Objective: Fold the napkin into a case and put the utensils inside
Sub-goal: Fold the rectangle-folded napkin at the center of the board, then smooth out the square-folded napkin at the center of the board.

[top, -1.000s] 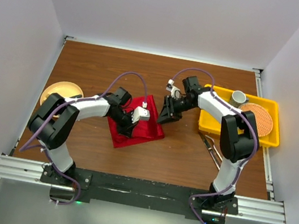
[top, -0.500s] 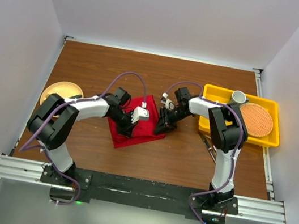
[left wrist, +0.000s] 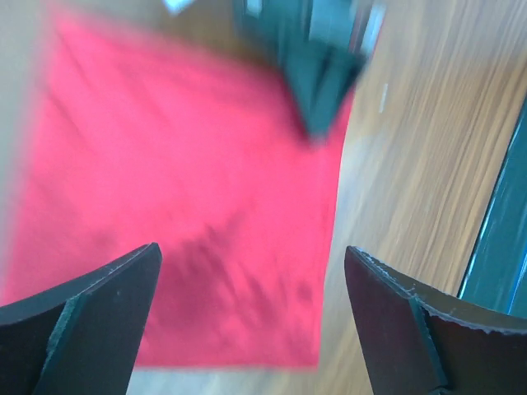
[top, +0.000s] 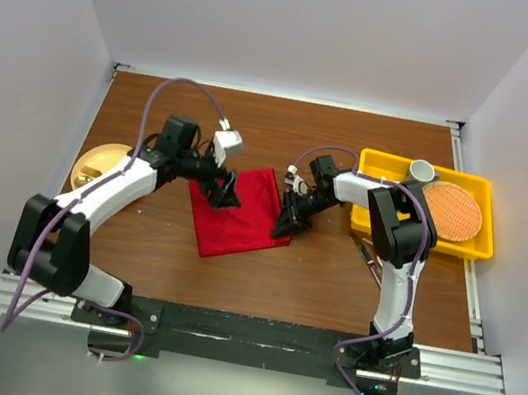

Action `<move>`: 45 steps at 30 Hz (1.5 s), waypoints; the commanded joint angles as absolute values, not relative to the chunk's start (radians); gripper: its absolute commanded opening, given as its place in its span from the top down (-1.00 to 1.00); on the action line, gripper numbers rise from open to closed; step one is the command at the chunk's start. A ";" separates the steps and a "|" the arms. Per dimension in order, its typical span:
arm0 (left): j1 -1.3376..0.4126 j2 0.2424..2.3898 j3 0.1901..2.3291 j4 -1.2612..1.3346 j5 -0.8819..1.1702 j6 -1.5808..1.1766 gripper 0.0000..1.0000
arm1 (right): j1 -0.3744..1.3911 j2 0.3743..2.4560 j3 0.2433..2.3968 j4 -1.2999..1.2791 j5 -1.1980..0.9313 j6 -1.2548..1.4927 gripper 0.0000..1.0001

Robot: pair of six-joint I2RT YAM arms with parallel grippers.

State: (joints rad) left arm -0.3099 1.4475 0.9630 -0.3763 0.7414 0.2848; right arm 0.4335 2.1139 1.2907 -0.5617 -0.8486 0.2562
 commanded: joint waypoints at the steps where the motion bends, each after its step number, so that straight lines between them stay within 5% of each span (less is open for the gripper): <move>1: -0.316 1.425 1.011 -0.071 0.795 -0.058 -1.00 | 0.437 2.138 1.264 -0.499 -0.753 0.258 0.63; 10: -0.319 1.640 0.795 0.714 0.782 -0.863 -1.00 | 0.437 2.126 1.235 -0.433 -0.767 0.305 0.67; 15: -0.359 1.807 0.773 0.917 0.775 -1.149 -1.00 | 0.437 2.137 1.230 -0.425 -0.773 0.308 0.68; 45: -0.476 2.085 0.893 0.868 0.538 -1.255 -1.00 | 0.439 2.181 1.209 -0.396 -0.805 0.354 0.69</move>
